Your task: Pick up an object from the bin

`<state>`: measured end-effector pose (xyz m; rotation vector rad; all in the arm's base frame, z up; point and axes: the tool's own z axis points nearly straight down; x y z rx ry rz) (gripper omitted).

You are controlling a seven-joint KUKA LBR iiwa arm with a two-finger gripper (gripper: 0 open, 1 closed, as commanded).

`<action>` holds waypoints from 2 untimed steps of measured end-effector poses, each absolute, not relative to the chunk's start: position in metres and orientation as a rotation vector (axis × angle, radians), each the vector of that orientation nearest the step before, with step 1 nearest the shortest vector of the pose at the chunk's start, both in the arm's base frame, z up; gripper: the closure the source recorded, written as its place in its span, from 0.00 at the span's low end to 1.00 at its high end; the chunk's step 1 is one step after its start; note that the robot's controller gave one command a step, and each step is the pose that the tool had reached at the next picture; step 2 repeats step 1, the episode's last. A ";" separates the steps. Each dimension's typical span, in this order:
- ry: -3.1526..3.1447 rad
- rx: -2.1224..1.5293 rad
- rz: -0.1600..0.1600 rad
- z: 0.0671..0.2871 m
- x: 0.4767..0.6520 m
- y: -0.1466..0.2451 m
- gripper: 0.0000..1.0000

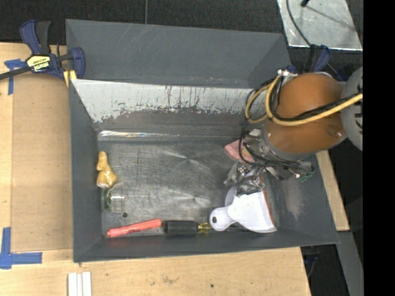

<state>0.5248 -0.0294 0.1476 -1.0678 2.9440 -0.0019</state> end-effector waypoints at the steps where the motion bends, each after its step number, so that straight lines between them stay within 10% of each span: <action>1: 2.968 -1.036 0.003 0.194 0.543 -0.038 1.00; 2: 2.968 -1.036 0.003 0.194 0.543 -0.038 1.00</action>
Offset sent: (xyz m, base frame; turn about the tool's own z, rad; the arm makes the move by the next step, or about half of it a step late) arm -0.0323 0.0018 -0.0201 0.0161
